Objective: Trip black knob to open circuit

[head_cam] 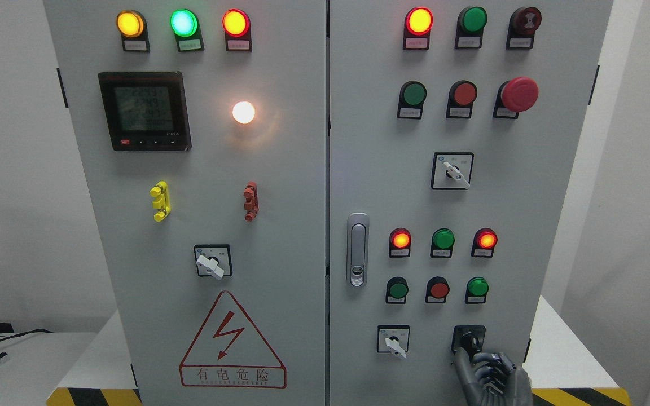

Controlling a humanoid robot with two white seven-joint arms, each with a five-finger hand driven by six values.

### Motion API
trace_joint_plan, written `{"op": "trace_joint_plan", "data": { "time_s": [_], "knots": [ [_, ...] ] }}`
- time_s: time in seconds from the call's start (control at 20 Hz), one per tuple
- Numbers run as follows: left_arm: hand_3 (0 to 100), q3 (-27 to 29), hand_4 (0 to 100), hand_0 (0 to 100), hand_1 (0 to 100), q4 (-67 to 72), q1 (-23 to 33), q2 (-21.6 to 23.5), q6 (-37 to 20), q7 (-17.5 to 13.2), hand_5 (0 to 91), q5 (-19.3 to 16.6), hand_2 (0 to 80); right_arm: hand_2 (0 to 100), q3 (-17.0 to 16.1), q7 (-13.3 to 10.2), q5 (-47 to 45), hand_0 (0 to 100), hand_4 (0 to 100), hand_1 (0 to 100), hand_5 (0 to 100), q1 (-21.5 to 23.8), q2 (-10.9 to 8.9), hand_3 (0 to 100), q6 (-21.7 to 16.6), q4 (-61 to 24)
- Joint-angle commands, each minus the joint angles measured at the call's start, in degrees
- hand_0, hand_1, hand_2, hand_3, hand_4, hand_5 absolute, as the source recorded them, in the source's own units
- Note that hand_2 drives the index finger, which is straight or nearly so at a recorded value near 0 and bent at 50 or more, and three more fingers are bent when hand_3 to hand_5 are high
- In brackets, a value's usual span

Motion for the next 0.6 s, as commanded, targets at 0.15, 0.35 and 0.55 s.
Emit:
{"op": "trace_joint_plan", "data": {
  "time_s": [0.15,0.35,0.55],
  "knots": [
    [0,0.0,0,12,39,-0.03,0.0,0.03,-0.04,-0.03,0.0,-1.76,0.0,62,1.43,0.03,-0.59,29,91,67,98,-0.27,0.0,88,-0.12,-0.01],
    [0,0.0,0,12,39,-0.03,0.0,0.03,-0.04,-0.03,0.0,-1.76,0.0,62,1.34,0.03,-0.59,29,91,67,98,-0.36,0.0,88,-0.12,-0.19],
    [0,0.0,0,12,39,0.06,0.0,-0.05,-0.04,-0.03,0.0,-1.76,0.0,62,1.34,0.03,-1.03,29,91,67,98,-0.44,0.0,88,-0.21,-0.36]
  ]
}}
